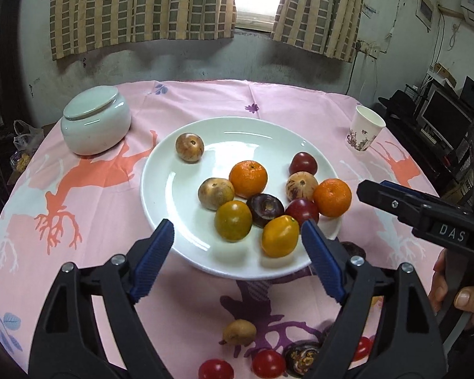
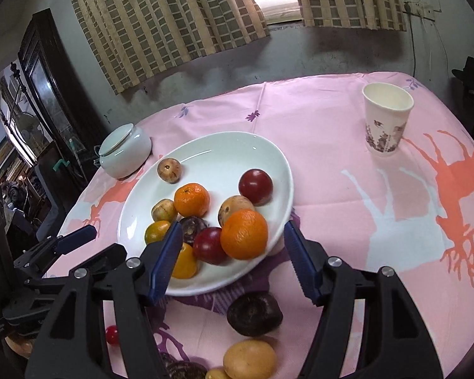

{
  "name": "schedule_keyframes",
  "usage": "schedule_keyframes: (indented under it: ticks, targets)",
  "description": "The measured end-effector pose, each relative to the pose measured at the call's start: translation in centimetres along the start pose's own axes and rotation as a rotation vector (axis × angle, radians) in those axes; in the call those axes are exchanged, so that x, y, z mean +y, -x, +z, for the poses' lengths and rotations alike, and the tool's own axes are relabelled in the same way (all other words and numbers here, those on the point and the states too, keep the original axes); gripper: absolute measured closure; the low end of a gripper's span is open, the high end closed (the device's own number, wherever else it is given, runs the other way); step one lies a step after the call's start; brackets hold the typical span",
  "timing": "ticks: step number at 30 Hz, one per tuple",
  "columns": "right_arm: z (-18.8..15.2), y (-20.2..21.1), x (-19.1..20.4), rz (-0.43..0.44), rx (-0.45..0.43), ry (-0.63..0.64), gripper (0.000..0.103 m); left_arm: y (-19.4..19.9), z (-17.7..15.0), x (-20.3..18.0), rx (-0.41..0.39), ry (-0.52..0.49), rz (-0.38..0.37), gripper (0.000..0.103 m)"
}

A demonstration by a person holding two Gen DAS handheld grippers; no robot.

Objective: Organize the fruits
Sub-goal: 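Move both open grippers back toward the remaining fruits, then grasp a red tomato with the right gripper while the left grasps another red tomato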

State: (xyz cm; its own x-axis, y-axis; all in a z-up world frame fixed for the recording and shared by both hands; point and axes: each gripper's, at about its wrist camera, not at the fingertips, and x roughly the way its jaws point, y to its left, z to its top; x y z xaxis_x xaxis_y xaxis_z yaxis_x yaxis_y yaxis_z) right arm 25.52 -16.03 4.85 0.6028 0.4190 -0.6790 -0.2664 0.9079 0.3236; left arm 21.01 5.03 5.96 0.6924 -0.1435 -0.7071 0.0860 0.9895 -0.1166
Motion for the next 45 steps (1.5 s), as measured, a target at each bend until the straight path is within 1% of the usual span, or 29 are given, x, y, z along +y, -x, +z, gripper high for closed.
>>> schedule_keyframes:
  ticks: [7, 8, 10, 12, 16, 19, 24, 28, 30, 33, 37, 41, 43, 44, 45]
  targets:
    - [-3.1, 4.8, -1.0, -0.002, -0.023, -0.009, 0.036, 3.4, -3.1, -0.4, -0.009, -0.011, 0.011, 0.015]
    - [-3.8, 5.5, -1.0, -0.002, -0.029, -0.006, 0.035, 4.0, -3.6, -0.5, -0.012, -0.011, 0.012, 0.015]
    - [-5.1, 6.6, -0.9, -0.005, -0.037, 0.002, 0.03, 4.8, -4.6, -0.4, -0.01, -0.009, 0.014, 0.013]
    - [-6.4, 7.4, -0.4, -0.004, -0.036, 0.022, 0.028, 5.6, -5.7, -0.3, -0.006, -0.001, 0.012, 0.012]
    - [-8.8, 8.7, 0.2, -0.009, -0.035, 0.071, 0.028, 6.7, -7.8, -0.1, -0.004, 0.03, 0.009, 0.012]
    - [-10.5, 9.4, 0.4, -0.011, -0.036, 0.092, 0.028, 6.9, -9.2, -0.4, 0.018, 0.037, 0.006, 0.012]
    - [-12.5, 9.3, -0.6, -0.012, -0.028, 0.093, 0.028, 6.8, -10.9, -2.1, 0.039, 0.001, 0.0, 0.012]
    - [-13.1, 8.8, -2.0, 0.002, -0.012, 0.048, 0.028, 6.5, -12.0, -3.7, 0.055, -0.061, -0.003, 0.012]
    - [-13.3, 8.6, -2.2, 0.005, -0.002, 0.053, 0.028, 6.4, -12.4, -4.1, 0.053, -0.09, -0.003, 0.012]
    - [-13.8, 8.5, -1.4, 0.018, 0.014, 0.103, 0.028, 6.3, -12.7, -4.0, 0.053, -0.101, -0.005, 0.012]
    - [-14.9, 7.4, 0.8, 0.034, 0.067, 0.218, 0.028, 6.3, -12.9, -3.1, 0.06, -0.068, -0.042, 0.012]
    - [-16.0, 6.3, 2.1, -0.026, 0.105, 0.304, 0.028, 6.1, -13.0, -2.3, 0.066, -0.044, -0.049, 0.012]
    - [-16.2, 5.9, 2.5, -0.048, 0.109, 0.326, 0.032, 6.1, -13.0, -2.1, 0.058, -0.046, -0.038, 0.012]
    - [-16.3, 5.6, 2.7, -0.047, 0.123, 0.331, 0.037, 6.1, -13.1, -2.0, 0.056, -0.049, -0.035, 0.012]
    - [-16.5, 5.2, 2.8, -0.029, 0.151, 0.331, 0.047, 6.0, -13.0, -1.9, 0.058, -0.049, -0.034, 0.012]
